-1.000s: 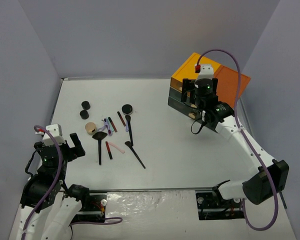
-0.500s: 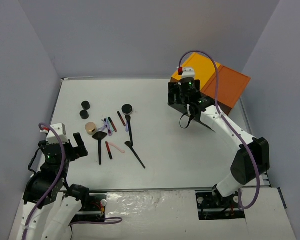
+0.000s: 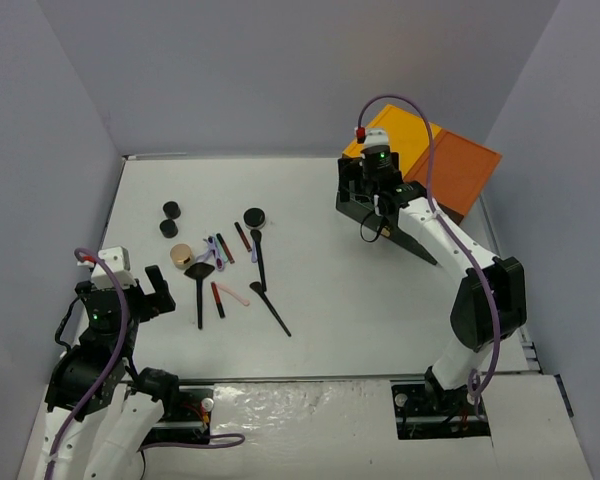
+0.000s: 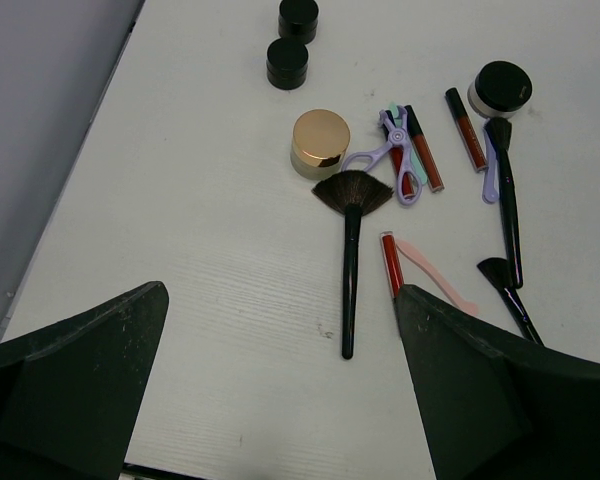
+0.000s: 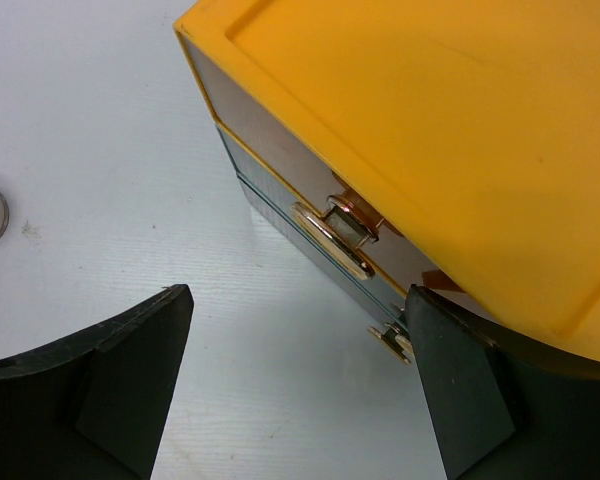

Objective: Organize the makeup

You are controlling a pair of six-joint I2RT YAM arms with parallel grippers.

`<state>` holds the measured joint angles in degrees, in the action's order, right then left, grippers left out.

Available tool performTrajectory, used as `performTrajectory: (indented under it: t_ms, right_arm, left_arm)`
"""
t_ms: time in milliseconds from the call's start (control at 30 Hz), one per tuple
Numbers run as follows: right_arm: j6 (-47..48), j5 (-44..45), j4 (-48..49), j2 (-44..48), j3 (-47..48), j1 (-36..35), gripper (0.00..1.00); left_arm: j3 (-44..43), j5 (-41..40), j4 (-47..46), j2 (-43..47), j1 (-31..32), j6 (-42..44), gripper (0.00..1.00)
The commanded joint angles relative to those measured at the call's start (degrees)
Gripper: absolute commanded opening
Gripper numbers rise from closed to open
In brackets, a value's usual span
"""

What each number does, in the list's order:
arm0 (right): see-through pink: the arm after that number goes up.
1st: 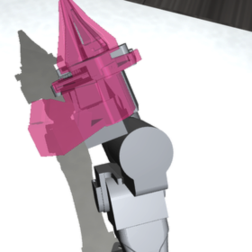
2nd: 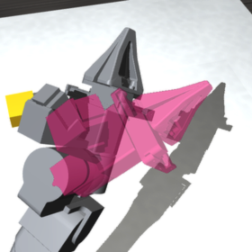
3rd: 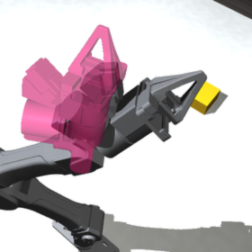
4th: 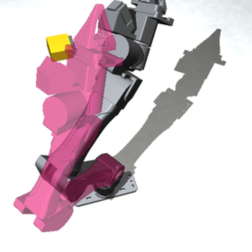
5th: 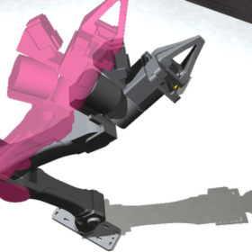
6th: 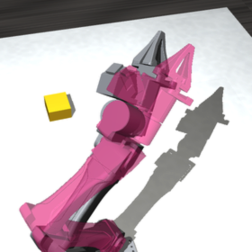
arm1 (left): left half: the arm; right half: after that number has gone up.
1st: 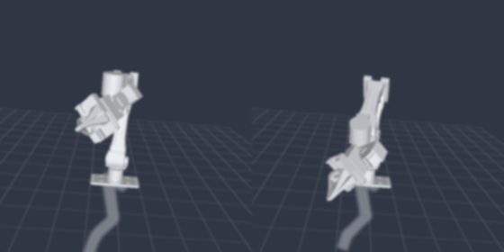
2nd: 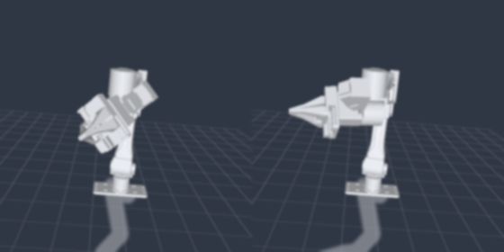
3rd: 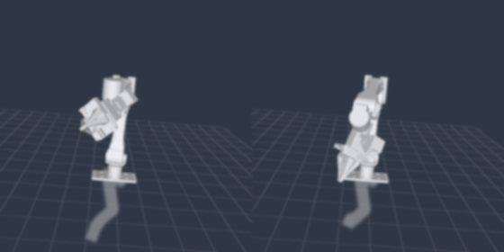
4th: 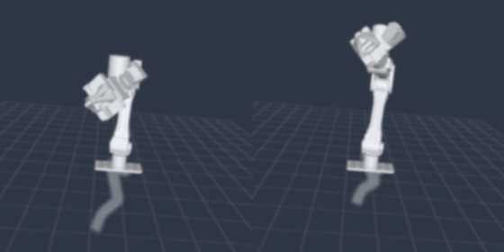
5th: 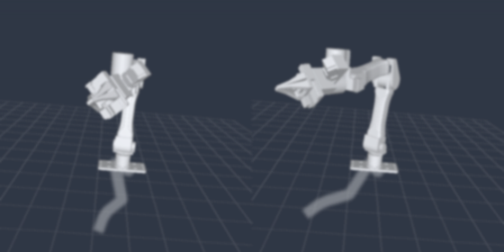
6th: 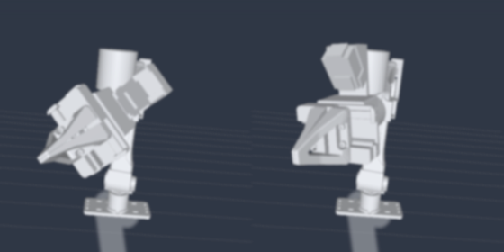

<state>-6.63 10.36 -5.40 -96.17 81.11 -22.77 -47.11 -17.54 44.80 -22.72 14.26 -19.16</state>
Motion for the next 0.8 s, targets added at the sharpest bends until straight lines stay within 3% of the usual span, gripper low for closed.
performTrajectory:
  t_ms: [0, 767]
  right_arm:
    - [3.2, -2.9, 4.4, -0.5, 3.5, 1.3, 0.85]
    - [10.1, -16.0, 8.4, 1.3, 1.1, 0.6, 0.85]
  left_arm:
    - [-0.7, 0.4, -3.6, -0.4, 0.2, -0.4, 0.97]
    - [-0.5, 0.8, -3.9, -0.6, 0.2, -0.1, 0.97]
